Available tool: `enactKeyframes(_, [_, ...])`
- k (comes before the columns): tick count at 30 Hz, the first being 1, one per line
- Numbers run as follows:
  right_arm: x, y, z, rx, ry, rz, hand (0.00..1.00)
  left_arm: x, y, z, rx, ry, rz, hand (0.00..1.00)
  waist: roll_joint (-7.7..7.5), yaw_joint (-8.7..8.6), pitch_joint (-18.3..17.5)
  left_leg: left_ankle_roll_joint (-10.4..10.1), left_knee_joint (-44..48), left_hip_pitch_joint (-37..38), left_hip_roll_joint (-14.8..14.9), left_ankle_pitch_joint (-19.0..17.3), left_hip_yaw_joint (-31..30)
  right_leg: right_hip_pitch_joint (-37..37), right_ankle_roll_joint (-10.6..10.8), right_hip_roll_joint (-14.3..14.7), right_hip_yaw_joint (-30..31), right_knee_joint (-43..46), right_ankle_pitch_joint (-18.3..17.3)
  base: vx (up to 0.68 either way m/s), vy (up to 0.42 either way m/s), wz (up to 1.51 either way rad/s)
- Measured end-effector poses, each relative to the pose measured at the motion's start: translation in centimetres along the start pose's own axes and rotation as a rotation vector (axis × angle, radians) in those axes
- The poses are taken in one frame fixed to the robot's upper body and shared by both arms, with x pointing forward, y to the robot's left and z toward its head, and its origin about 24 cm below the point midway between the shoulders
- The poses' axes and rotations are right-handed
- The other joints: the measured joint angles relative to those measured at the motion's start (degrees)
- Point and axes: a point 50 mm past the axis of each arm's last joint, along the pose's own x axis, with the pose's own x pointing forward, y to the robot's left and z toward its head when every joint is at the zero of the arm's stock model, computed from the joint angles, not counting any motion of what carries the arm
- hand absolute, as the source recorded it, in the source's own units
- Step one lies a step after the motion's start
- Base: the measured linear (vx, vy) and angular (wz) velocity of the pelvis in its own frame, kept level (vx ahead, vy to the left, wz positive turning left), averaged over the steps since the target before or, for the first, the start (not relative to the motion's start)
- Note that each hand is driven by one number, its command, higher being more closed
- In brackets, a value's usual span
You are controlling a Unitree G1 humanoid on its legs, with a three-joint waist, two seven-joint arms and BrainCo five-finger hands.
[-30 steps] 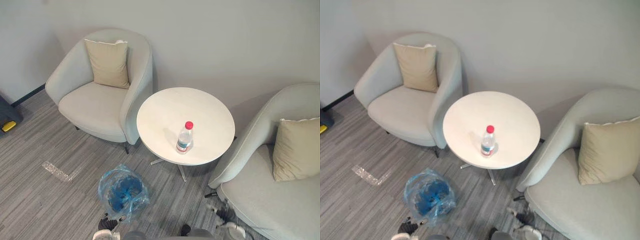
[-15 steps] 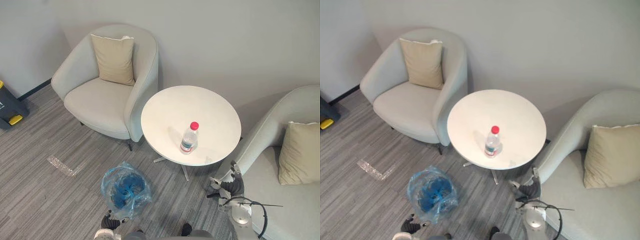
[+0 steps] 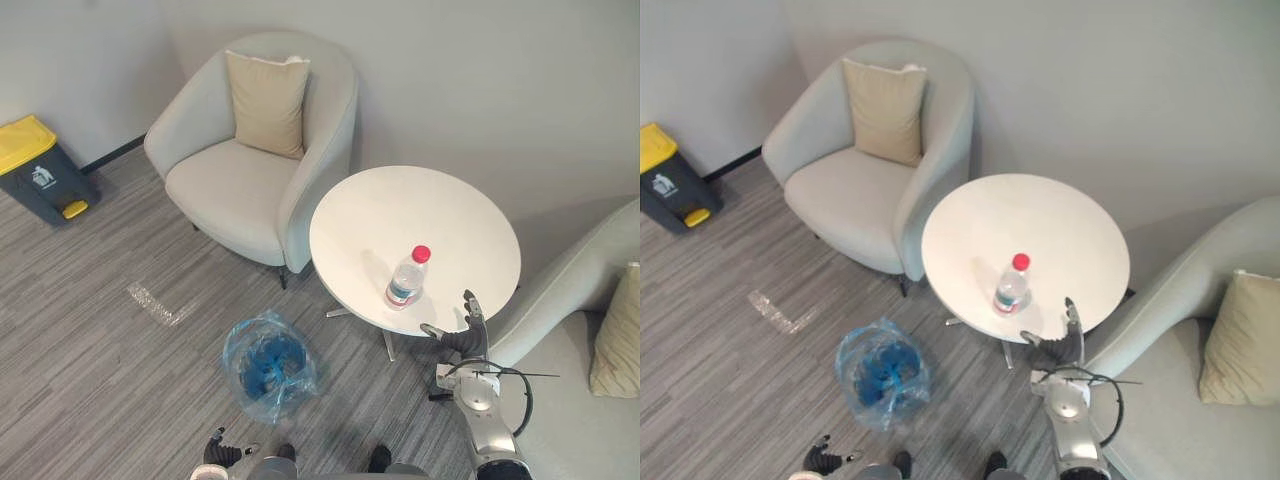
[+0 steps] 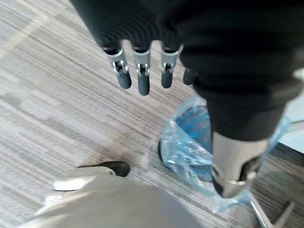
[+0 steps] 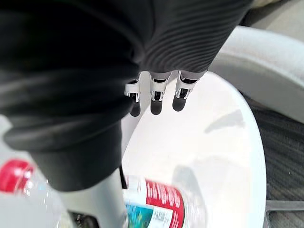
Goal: Gather rubbish on tea table into small bin, then transfer packed bag to large trash can.
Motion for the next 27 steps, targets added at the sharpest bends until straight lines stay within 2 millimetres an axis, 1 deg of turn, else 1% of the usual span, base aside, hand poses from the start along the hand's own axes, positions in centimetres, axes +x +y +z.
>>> enactKeyframes(4, [0.7,0.3,0.6,0.046,-0.004,-0.018,0.0,0.0,0.0,0.0,-0.02,0.004,0.001,0.0,0.21,0.37,0.2,0.03,0.08,-1.83,-0.49,1.01,-1.73,-1.12,-0.04,-0.35,-1.46,0.03,0.03,0.02,0.005,0.23])
enactKeyframes(10, [2.0,0.7,2.6,0.094,-0.059,-0.04,0.0,0.0,-0.2,0.4,-0.036,-0.014,0.001,0.0,0.81,0.78,2.23,0.01,0.37,-2.91,-0.89,1.26,-2.79,-1.37,-0.03,-0.76,-2.56,0.13,0.01,-0.01,0.017,0.12])
enactKeyframes(13, [2.5,0.8,3.4,0.13,-0.075,-0.058,0.0,0.0,-0.2,0.7,-0.056,-0.023,0.001,0.0,1.24,1.33,3.35,0.0,0.61,-3.07,-0.89,1.26,-2.79,-1.48,0.09,-0.82,-2.6,0.39,-0.11,-0.01,0.005,0.02])
enactKeyframes(14, [2.6,0.8,3.5,0.135,-0.08,-0.061,1.0,0.0,-0.3,0.8,-0.057,-0.027,0.0,0.0,1.35,1.41,3.53,0.0,0.72,-3.3,-0.89,1.26,-2.77,-1.79,0.2,-0.88,-2.57,0.67,-0.26,-0.04,0.014,0.01])
enactKeyframes(16, [3.0,0.7,4.2,0.155,-0.097,-0.086,1.0,0.0,-0.3,1.1,-0.071,-0.037,-0.001,0.0,1.71,1.71,3.76,-0.19,1.24,-5.11,-0.85,1.37,-2.83,-3.97,0.01,-1.06,-2.6,2.05,-0.61,-0.03,0.012,0.02])
enactKeyframes(21, [3.5,0.3,4.7,0.211,-0.095,-0.141,1.0,-0.1,-0.3,1.2,-0.093,-0.045,0.003,0.0,1.77,2.24,3.83,-0.36,1.61,-5.91,-0.85,1.52,-2.7,-4.5,-0.01,-1.14,-2.7,2.24,-0.68,0.0,0.001,0.01])
enactKeyframes(27, [3.7,-0.5,4.5,0.259,-0.072,-0.191,1.0,-0.1,-0.4,1.5,-0.112,-0.057,0.004,0.0,1.78,2.95,3.83,-0.36,1.62,-6.08,-0.84,1.52,-2.55,-4.74,-0.01,-1.18,-2.57,2.27,-0.67,0.0,0.0,0.0])
